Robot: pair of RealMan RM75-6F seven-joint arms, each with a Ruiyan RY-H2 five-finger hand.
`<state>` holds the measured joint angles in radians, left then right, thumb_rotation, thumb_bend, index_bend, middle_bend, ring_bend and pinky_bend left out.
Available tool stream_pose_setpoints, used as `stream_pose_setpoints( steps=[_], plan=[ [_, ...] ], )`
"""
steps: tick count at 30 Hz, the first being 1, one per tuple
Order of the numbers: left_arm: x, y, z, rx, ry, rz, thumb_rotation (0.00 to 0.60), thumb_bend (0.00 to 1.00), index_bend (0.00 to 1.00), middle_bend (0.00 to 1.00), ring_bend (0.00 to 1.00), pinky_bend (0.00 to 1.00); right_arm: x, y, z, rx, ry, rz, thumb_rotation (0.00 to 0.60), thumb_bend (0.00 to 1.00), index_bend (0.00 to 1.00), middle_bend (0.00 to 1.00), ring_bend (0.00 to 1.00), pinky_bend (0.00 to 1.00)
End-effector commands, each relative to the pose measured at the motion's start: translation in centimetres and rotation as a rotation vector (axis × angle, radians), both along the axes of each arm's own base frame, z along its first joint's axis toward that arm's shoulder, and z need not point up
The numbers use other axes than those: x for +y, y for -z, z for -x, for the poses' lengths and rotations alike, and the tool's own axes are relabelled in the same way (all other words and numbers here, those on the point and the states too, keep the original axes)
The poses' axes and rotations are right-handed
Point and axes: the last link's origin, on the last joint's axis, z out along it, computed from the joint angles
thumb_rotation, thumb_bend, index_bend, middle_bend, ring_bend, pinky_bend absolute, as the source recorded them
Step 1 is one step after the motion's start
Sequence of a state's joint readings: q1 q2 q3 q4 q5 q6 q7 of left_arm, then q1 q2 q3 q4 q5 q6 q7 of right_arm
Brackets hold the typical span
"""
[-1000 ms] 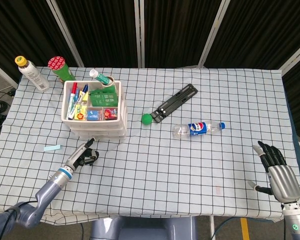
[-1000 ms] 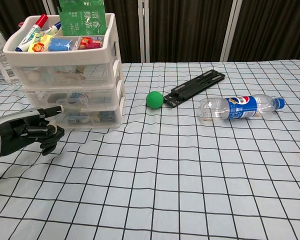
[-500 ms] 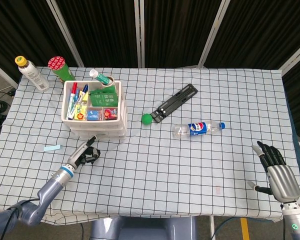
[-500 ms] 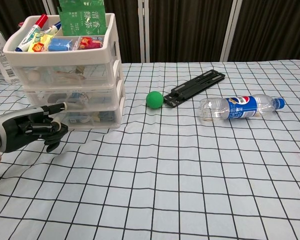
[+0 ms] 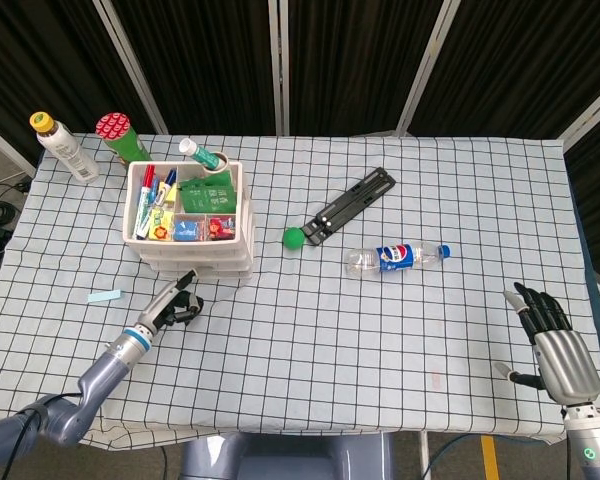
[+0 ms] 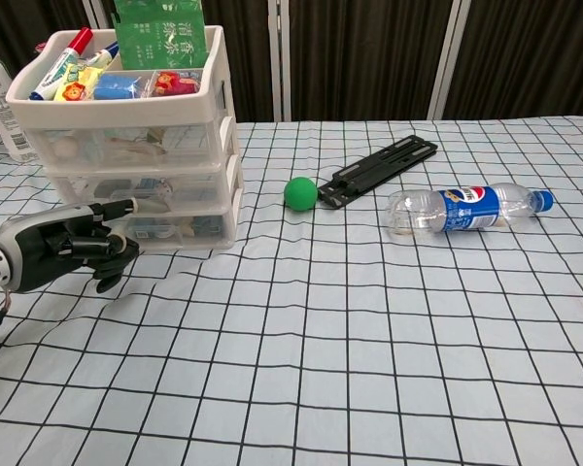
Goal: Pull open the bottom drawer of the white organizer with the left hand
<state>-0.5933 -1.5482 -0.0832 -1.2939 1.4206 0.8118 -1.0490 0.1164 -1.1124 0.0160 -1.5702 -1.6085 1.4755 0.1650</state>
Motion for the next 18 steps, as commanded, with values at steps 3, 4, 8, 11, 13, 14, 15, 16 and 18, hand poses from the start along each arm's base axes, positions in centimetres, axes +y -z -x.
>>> stream_pose_setpoints(
  steps=[3,4,8,11,13,14,15,16,18],
  plan=[
    [0.11,0.13,-0.21,0.003,0.001,0.011,0.6,1.0,0.1,0.84,0.79,0.72,0.01,0.02,0.01,0.001,0.001,-0.001,0.6,0.02,0.07,0.0,0.0,0.0],
    [0.1,0.14,-0.23,0.003,0.001,0.013,0.6,1.0,0.11,0.84,0.79,0.72,0.01,0.01,0.01,0.001,0.001,-0.001,0.6,0.02,0.07,0.0,0.0,0.0],
    [-0.03,0.24,-0.35,0.004,0.007,0.021,0.6,1.0,0.16,0.84,0.79,0.72,0.01,-0.04,0.01,0.0,0.001,0.001,0.6,0.02,0.07,0.0,0.0,0.0],
    [-0.14,0.26,-0.4,0.008,0.015,0.026,0.6,1.0,0.18,0.84,0.79,0.72,0.01,-0.03,0.01,0.0,0.002,0.0,0.6,0.02,0.07,0.0,0.0,0.0],
    [-0.16,0.26,-0.44,0.009,0.02,0.028,0.6,1.0,0.19,0.84,0.79,0.72,0.02,0.0,0.0,0.001,0.001,-0.001,0.6,0.02,0.07,0.0,0.0,0.0],
    [-0.15,0.24,-0.48,0.008,0.021,0.028,0.6,1.0,0.19,0.84,0.79,0.72,0.03,0.0,0.0,0.001,0.001,-0.002,0.6,0.02,0.07,0.0,0.0,0.0],
    [-0.15,0.22,-0.5,0.007,0.021,0.027,0.6,1.0,0.19,0.84,0.79,0.72,0.02,0.0,0.0,0.001,0.001,-0.002,0.6,0.02,0.07,0.0,0.0,0.0],
    [-0.17,0.21,-0.52,0.005,0.022,0.028,0.6,1.0,0.2,0.84,0.79,0.72,0.02,-0.01,0.0,0.0,0.002,-0.001,0.6,0.02,0.07,0.0,0.0,0.0],
    [-0.3,0.21,-0.54,0.005,0.025,0.031,0.6,1.0,0.2,0.84,0.79,0.72,0.02,-0.04,0.01,0.0,0.002,0.0,0.6,0.02,0.07,0.0,0.0,0.0]
  ],
)
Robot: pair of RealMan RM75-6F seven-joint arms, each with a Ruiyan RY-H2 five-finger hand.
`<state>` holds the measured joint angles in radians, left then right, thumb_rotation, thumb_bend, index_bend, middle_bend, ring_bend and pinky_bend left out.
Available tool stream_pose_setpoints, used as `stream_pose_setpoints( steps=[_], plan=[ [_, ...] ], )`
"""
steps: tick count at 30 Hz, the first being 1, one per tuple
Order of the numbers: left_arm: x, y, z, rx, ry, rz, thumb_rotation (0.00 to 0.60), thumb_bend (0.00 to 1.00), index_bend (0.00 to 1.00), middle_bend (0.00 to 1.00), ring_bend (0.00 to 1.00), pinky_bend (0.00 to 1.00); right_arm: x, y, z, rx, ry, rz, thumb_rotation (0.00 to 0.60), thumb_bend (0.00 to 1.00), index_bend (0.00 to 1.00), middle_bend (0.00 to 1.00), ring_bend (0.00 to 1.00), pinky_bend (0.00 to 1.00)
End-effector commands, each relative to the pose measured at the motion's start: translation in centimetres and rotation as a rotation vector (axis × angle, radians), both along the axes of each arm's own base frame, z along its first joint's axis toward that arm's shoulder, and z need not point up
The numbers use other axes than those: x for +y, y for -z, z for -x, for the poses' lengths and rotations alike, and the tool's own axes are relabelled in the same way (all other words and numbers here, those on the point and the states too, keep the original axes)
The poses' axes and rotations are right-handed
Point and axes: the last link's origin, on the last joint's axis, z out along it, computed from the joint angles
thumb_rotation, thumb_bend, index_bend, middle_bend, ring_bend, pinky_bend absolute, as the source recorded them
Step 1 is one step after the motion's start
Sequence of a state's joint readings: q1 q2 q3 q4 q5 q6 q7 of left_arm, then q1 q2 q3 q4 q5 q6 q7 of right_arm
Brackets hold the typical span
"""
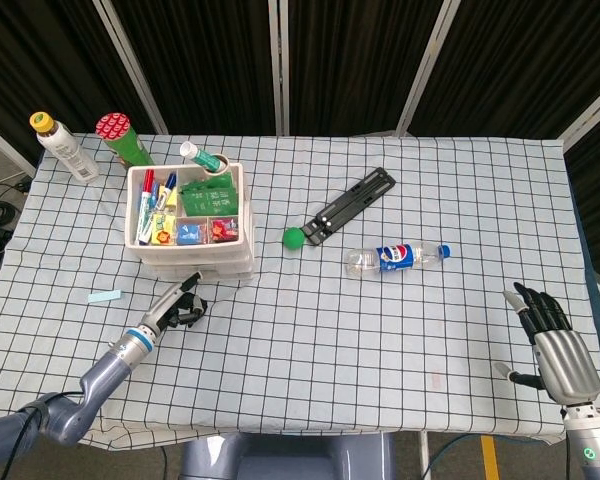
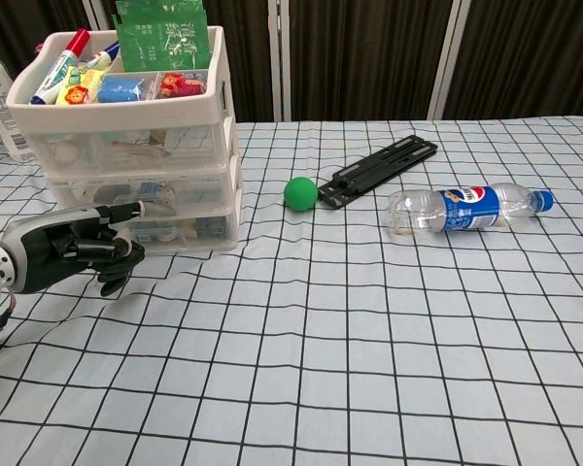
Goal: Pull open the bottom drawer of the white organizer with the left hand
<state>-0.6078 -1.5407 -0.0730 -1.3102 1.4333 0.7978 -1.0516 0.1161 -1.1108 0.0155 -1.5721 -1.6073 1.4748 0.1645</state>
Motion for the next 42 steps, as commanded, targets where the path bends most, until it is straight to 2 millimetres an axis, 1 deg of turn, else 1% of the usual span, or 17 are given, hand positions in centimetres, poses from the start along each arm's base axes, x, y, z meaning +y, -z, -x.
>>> stream_pose_setpoints(
  steps=[1,6,14,20,31,33,36,40,41,42],
  plan=[
    [-0.2,0.0,0.0,0.001,0.006,0.004,0.6,1.0,0.21,0.84,0.79,0.72,0.0,0.0,0.0,-0.001,0.0,0.001,0.6,0.02,0.07,0.0,0.0,0.0],
    [-0.6,-0.1,0.0,-0.002,0.016,0.009,0.6,1.0,0.23,0.84,0.79,0.72,0.0,0.0,0.0,-0.002,0.0,0.002,0.6,0.02,0.07,0.0,0.0,0.0],
    [-1.6,-0.3,0.6,0.005,0.032,0.02,0.6,1.0,0.23,0.84,0.79,0.72,0.0,0.0,0.0,0.0,0.0,0.002,0.6,0.02,0.07,0.0,0.0,0.0],
    [-3.0,-0.7,1.3,0.031,0.065,0.027,0.6,1.0,0.23,0.84,0.79,0.72,0.0,-0.1,-0.1,-0.004,-0.001,0.006,0.6,0.02,0.07,0.0,0.0,0.0],
    [-6.0,-2.6,3.0,0.105,0.14,-0.04,0.6,0.99,0.21,0.84,0.79,0.72,0.2,-0.2,-0.1,-0.006,-0.005,0.008,0.6,0.02,0.07,0.0,0.0,0.0],
    [-6.5,-3.0,3.3,0.132,0.159,-0.062,0.6,0.99,0.21,0.84,0.79,0.72,0.2,-0.2,-0.2,-0.007,-0.005,0.009,0.6,0.02,0.07,0.0,0.0,0.0],
    [-7.2,-3.9,3.9,0.208,0.193,-0.141,0.6,0.99,0.19,0.84,0.79,0.72,0.2,-0.3,-0.2,-0.008,-0.005,0.012,0.6,0.02,0.07,0.0,0.0,0.0],
    [-7.8,-5.4,4.2,0.372,0.265,-0.304,0.6,0.99,0.17,0.84,0.79,0.72,0.2,-0.2,-0.2,-0.007,-0.007,0.011,0.6,0.02,0.07,0.0,0.0,0.0],
    [-7.9,-5.6,4.2,0.401,0.281,-0.326,0.6,0.99,0.16,0.84,0.79,0.72,0.2,-0.2,-0.2,-0.007,-0.007,0.011,0.6,0.02,0.07,0.0,0.0,0.0],
    [-8.2,-6.1,3.9,0.471,0.318,-0.383,0.6,0.99,0.16,0.84,0.79,0.72,0.2,-0.2,-0.2,-0.006,-0.009,0.01,0.6,0.02,0.07,0.0,0.0,0.0]
  ],
)
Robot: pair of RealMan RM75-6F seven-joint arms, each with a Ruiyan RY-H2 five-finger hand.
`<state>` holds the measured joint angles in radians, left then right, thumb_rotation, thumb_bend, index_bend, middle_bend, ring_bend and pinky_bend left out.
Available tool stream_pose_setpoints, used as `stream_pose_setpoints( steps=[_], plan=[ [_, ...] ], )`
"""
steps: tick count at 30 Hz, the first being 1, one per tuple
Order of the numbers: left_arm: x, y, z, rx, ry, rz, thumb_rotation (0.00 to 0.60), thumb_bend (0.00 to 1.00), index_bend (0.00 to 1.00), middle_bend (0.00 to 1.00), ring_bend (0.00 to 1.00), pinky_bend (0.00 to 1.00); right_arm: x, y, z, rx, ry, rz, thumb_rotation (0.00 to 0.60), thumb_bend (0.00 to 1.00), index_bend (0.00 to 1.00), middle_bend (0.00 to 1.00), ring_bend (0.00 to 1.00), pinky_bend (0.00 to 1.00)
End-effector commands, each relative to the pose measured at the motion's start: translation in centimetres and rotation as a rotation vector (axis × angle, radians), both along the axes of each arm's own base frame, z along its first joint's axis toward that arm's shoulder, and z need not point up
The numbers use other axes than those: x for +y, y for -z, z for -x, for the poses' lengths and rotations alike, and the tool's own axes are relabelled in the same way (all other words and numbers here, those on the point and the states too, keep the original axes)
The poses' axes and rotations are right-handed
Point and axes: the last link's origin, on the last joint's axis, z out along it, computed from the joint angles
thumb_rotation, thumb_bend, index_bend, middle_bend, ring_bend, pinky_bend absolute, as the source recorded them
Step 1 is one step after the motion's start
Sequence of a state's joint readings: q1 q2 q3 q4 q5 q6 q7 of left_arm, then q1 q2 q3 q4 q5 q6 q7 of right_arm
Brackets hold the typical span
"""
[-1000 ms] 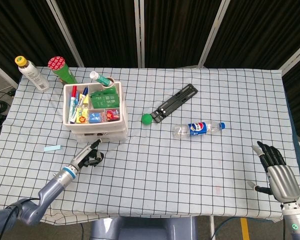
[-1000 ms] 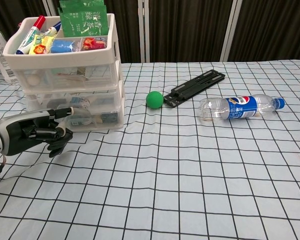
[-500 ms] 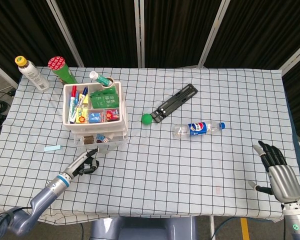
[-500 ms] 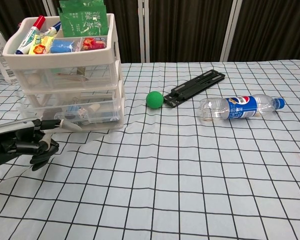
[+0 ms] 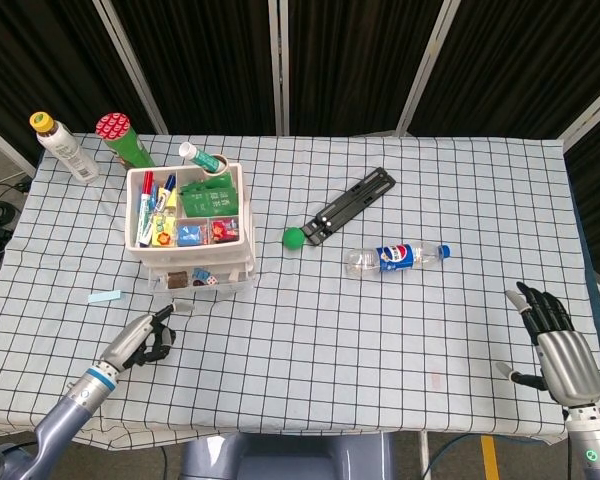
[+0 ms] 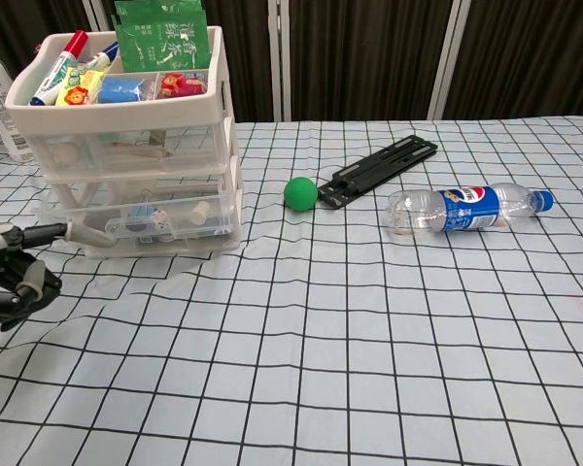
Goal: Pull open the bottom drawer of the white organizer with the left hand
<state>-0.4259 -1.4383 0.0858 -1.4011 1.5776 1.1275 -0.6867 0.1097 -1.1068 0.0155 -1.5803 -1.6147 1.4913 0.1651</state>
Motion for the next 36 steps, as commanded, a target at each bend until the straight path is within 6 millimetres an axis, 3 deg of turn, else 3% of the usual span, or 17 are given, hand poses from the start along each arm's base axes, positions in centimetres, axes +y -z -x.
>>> stream_pose_setpoints(
  steps=[1,9,16,36],
  plan=[
    [-1.4,-2.2,-0.1,0.22,0.11,-0.233,0.6,0.99,0.16,0.84,0.79,0.72,0.0,0.0,0.0,0.001,-0.002,0.0,0.6,0.02,0.07,0.0,0.0,0.0],
    [-2.2,-4.9,-2.7,0.356,0.136,-0.383,0.6,1.0,0.08,0.84,0.79,0.72,0.1,-0.1,0.0,-0.001,-0.002,0.004,0.6,0.02,0.07,0.0,0.0,0.0],
    [-2.1,-6.3,-4.0,0.492,0.102,-0.372,0.6,1.0,0.0,0.84,0.79,0.72,0.0,-0.1,0.0,-0.003,0.001,0.004,0.6,0.02,0.07,0.0,0.0,0.0],
    [1.1,-5.7,-4.6,0.573,-0.015,-0.171,0.6,1.0,0.03,0.84,0.8,0.73,-0.1,-0.3,0.0,-0.01,0.001,0.002,0.6,0.02,0.07,0.0,0.0,0.0]
  ],
)
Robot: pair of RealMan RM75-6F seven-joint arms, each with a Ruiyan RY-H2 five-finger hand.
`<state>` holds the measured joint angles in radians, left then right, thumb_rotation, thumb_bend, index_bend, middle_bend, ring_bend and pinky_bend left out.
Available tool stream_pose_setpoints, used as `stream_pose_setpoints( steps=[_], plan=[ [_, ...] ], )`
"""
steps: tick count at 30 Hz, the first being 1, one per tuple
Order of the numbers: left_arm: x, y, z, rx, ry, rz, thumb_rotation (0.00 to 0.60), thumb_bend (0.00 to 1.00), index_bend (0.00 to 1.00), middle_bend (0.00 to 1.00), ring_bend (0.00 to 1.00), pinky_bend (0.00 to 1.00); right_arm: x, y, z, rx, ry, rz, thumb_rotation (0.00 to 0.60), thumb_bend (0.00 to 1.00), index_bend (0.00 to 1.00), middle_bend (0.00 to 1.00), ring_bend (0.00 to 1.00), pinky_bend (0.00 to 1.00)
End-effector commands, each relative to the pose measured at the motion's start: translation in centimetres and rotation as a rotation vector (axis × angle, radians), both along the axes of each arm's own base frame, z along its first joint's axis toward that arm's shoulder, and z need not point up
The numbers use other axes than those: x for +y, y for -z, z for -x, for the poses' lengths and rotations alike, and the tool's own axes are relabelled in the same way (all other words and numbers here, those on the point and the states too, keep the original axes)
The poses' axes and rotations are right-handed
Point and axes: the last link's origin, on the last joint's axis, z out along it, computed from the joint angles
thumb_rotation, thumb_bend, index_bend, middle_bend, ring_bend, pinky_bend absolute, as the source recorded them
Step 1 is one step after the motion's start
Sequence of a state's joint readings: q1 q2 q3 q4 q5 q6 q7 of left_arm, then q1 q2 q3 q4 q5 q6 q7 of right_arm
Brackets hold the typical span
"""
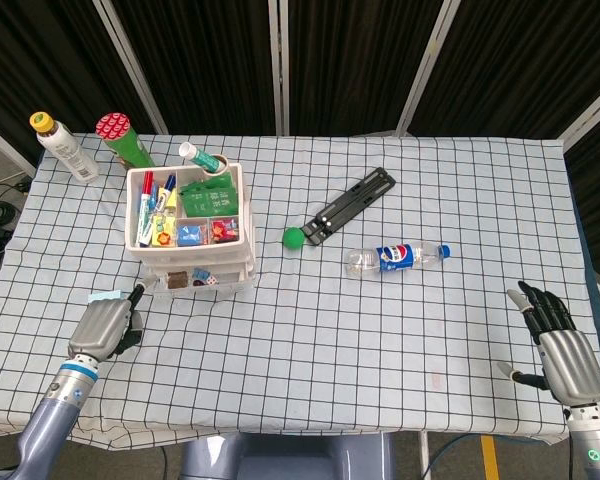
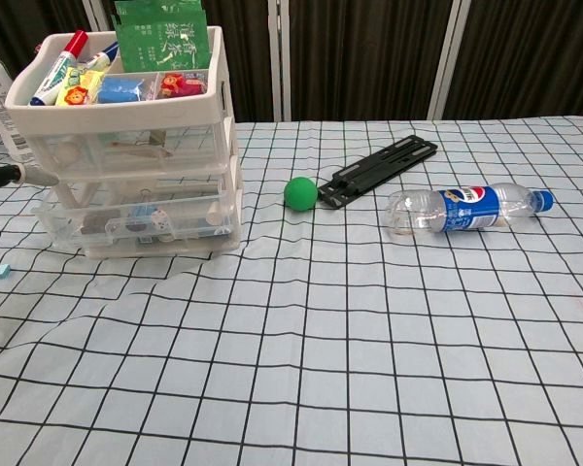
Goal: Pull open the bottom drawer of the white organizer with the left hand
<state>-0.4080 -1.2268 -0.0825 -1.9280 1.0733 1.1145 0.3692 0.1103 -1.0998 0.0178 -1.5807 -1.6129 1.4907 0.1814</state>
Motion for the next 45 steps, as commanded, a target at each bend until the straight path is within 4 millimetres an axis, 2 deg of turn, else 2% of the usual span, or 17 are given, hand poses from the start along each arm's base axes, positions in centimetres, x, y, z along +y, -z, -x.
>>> stream_pose_setpoints(
  steps=[1,7,18,20,22,24,27,33,38,41,45],
  plan=[
    [0.5,0.2,-0.2,0.003,0.0,0.013,0.6,1.0,0.03,0.84,0.81,0.73,0.0,0.0,0.0,0.0,-0.001,0.002,0.6,0.02,0.07,0.0,0.0,0.0],
    [0.9,0.9,-0.4,0.005,-0.015,0.04,0.6,1.0,0.07,0.84,0.81,0.73,0.0,-0.1,0.0,-0.002,-0.001,0.003,0.6,0.02,0.07,0.0,0.0,0.0],
    [1.3,1.3,-0.5,-0.005,-0.037,0.057,0.6,1.0,0.09,0.85,0.82,0.74,0.1,-0.1,0.0,-0.002,-0.002,0.002,0.6,0.02,0.07,0.0,0.0,0.0],
    [1.3,1.4,-0.5,-0.004,-0.038,0.064,0.6,1.0,0.17,0.86,0.83,0.75,0.1,-0.1,0.0,-0.002,-0.002,0.004,0.6,0.02,0.07,0.0,0.0,0.0],
    [1.3,1.5,-0.5,-0.004,-0.034,0.065,0.6,1.0,0.42,0.86,0.85,0.77,0.1,-0.1,0.0,-0.002,-0.002,0.004,0.6,0.02,0.07,0.0,0.0,0.0],
    [1.3,1.5,-0.7,-0.022,-0.032,0.062,0.6,1.0,0.57,0.87,0.86,0.78,0.1,-0.1,0.0,-0.001,-0.002,0.003,0.6,0.02,0.07,0.0,0.0,0.0],
    [1.0,1.5,-1.2,-0.065,-0.027,0.072,0.6,1.0,0.66,0.87,0.87,0.79,0.1,-0.1,0.0,-0.002,-0.003,0.003,0.6,0.02,0.07,0.0,0.0,0.0],
    [0.6,1.0,-1.7,-0.083,0.017,0.072,0.6,1.0,0.67,0.87,0.87,0.79,0.1,-0.1,-0.1,-0.002,-0.006,0.004,0.6,0.02,0.07,0.0,0.0,0.0],
    [0.1,0.8,-1.7,-0.08,0.038,0.07,0.6,1.0,0.62,0.87,0.87,0.79,0.1,0.0,-0.1,-0.002,-0.008,0.003,0.6,0.02,0.07,0.0,0.0,0.0],
    [0.1,0.7,-1.5,-0.076,0.036,0.065,0.6,1.0,0.53,0.87,0.87,0.79,0.1,-0.1,-0.1,-0.003,-0.008,0.005,0.6,0.02,0.07,0.0,0.0,0.0],
    [0.1,0.7,-0.8,-0.063,0.026,0.067,0.6,1.0,0.37,0.87,0.87,0.79,0.1,-0.1,-0.1,-0.003,-0.007,0.004,0.6,0.02,0.07,0.0,0.0,0.0]
  ],
)
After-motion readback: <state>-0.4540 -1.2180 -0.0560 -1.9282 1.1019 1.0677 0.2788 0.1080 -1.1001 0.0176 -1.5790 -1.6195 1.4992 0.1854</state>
